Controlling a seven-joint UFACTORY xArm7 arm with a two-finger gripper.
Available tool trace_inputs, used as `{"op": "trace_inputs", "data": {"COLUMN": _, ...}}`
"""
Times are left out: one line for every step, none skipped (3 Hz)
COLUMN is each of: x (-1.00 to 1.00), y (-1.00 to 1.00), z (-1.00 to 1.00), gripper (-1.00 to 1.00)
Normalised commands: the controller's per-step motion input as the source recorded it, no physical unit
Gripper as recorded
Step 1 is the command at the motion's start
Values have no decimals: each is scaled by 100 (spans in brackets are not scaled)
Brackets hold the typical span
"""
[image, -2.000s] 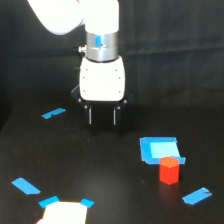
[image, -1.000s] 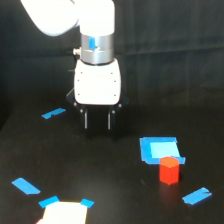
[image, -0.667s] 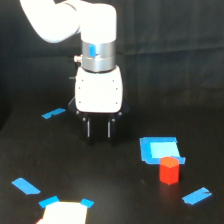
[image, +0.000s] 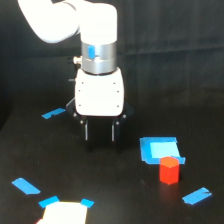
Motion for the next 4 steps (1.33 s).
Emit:
{"op": "trace_inputs", "data": {"x": -51, "y": -4, "z": 100, "gripper": -25}}
{"op": "trace_inputs", "data": {"x": -47, "y": 0, "z": 100, "gripper": -62}}
{"op": "trace_inputs", "data": {"x": -17, "y": -40, "z": 67, "gripper": -6}}
{"op": "trace_inputs", "data": {"x": 84, "y": -42, "z": -91, "gripper": -36}}
